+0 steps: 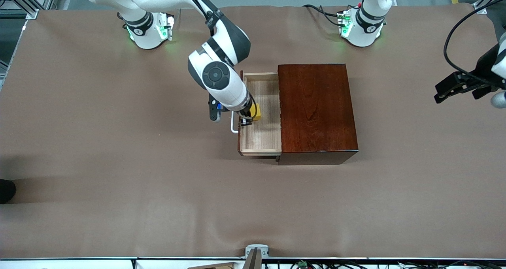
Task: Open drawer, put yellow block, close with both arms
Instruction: 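Carry the yellow cube with the right gripper over the open drawer, then lower the cube into the drawer and open the right gripper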
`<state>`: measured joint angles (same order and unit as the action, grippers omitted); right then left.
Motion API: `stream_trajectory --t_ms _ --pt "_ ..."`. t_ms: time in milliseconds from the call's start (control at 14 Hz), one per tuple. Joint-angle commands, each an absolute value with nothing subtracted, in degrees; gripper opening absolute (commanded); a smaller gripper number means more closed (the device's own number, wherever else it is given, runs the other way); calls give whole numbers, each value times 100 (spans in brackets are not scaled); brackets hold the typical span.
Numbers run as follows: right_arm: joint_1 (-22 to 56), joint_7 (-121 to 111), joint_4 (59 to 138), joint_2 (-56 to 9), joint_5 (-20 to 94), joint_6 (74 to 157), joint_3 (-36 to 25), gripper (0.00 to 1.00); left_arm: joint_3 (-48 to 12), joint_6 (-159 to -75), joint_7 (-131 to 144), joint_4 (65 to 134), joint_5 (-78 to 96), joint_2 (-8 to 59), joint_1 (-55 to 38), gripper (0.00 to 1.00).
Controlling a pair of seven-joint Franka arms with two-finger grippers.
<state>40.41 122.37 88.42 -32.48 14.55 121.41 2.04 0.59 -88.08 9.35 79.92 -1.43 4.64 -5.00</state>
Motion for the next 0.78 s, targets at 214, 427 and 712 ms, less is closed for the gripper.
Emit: stream_trajectory --t_ms 214,427,712 --pt "4192 12673 8798 -3322 1521 12217 141 0 26 -8771 703 8095 -202 343 -387 100" --pt "4166 12674 8772 -3322 1512 12182 141 41 35 -8763 668 8112 -202 351 -352 100" --pt "4114 12639 8527 -3278 1187 11954 114 100 35 -8771 650 8112 -202 387 -360 100"
